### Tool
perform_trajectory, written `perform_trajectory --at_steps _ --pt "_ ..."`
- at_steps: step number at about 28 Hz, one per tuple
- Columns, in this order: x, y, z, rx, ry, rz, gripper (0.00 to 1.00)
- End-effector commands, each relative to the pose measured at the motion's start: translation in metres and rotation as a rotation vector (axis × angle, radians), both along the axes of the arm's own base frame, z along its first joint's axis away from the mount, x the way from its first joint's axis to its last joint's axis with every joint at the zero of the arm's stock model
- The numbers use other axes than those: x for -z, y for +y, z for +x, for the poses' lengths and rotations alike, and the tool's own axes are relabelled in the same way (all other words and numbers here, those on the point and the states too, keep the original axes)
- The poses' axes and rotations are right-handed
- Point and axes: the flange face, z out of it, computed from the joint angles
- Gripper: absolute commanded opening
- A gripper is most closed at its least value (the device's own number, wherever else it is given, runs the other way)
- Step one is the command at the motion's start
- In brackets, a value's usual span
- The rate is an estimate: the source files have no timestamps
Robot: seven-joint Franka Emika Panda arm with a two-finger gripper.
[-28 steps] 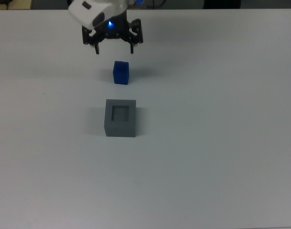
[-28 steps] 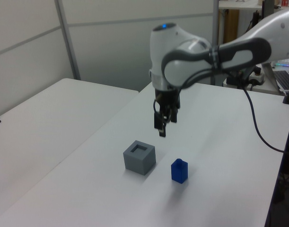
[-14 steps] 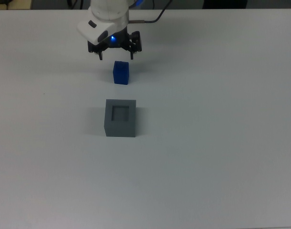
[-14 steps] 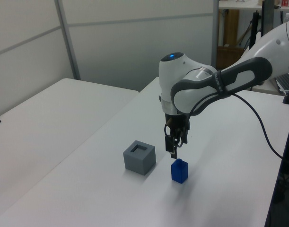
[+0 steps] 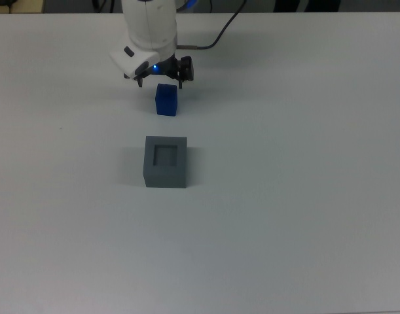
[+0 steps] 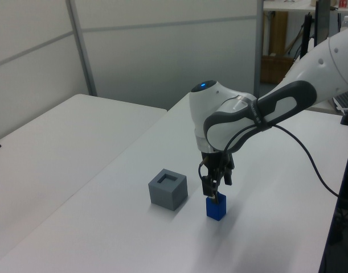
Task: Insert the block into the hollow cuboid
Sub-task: 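Close the gripper on the top of the blue block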
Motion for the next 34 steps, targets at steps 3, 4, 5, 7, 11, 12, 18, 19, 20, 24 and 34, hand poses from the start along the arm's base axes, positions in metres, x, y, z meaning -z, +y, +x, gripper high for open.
perform_trajectory --at_steps 3,4,5,7,11,12,18,19,20,24,34 --pt "0.018 0.000 0.009 0.050 -0.052 -0.021 1.00" --pt "0.020 0.000 0.008 0.049 -0.051 -0.022 0.99" --pt "0.020 -0.001 0.009 0.050 -0.052 -0.022 0.96" --pt "0.020 0.000 0.009 0.049 -0.052 -0.022 0.91" --pt "0.018 0.000 0.008 0.049 -0.049 -0.022 0.81" --pt "0.018 0.000 0.007 0.049 -0.046 -0.022 0.78" --pt "0.014 0.001 0.003 0.056 -0.025 -0.024 0.78" --pt "0.014 0.002 0.003 0.054 -0.020 -0.024 0.78" --pt "0.015 0.003 0.002 0.057 -0.013 -0.025 0.80" --pt "0.015 0.006 0.002 0.068 -0.013 -0.027 0.81" --pt "0.017 0.009 -0.002 0.072 -0.003 -0.028 0.47"
